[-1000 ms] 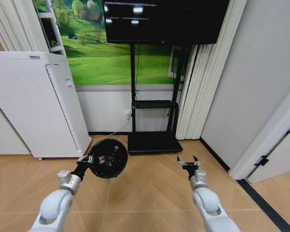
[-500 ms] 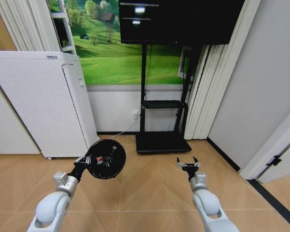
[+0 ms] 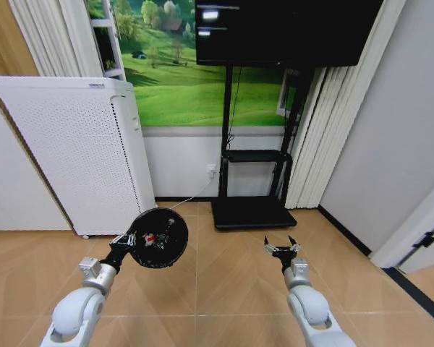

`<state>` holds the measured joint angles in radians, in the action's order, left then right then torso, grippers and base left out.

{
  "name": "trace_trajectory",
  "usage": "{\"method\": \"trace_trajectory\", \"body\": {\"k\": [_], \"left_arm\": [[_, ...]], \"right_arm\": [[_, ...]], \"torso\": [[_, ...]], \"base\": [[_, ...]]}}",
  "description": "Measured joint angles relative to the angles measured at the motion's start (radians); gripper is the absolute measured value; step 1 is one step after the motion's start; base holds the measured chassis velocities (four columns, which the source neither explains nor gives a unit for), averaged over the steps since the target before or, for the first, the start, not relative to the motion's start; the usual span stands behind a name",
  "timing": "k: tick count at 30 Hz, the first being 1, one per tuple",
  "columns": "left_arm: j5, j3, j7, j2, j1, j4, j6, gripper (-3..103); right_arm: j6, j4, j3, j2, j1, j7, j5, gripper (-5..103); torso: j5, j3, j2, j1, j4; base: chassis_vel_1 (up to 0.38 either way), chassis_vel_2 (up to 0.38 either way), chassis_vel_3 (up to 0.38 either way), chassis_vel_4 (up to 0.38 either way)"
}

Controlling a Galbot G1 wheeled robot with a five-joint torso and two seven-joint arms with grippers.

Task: Pick up the trash bin and place the garbage on the floor into it.

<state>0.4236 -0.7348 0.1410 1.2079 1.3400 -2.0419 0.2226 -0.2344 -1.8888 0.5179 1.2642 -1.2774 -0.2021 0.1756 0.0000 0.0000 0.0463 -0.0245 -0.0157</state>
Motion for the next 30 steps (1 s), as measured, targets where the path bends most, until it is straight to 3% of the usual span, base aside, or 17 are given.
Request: {"method": "trace_trajectory", "body": {"k": [7, 14, 30], "left_arm": [[0.001, 0.002, 0.000, 0.000, 0.001, -0.002, 0.000, 4], [-0.004, 0.012, -0.003, 0.003, -0.001, 0.000, 0.000, 4], [-0.010, 0.037, -0.018, 0.003, -0.015, 0.006, 0.000, 4]], "right_arm": [[0.002, 0.000, -0.004, 0.002, 0.000, 0.000, -0.002, 100], [0.065, 0.023, -0.005, 0.010, 0.004, 0.011, 0.027, 100], [0.068, 0.034, 0.005, 0.005, 0.005, 0.032, 0.033, 100]], "torso": [[0.0000, 0.000, 0.000, 0.000, 0.0002], [0.0000, 0.000, 0.000, 0.000, 0.0000], [0.0001, 0.000, 0.000, 0.000, 0.0000]], "base": [[0.125, 0.124, -0.117, -0.111], [0.027, 0.044, -0.032, -0.038], [0.014, -0.008, -0.013, 0.010]]}}
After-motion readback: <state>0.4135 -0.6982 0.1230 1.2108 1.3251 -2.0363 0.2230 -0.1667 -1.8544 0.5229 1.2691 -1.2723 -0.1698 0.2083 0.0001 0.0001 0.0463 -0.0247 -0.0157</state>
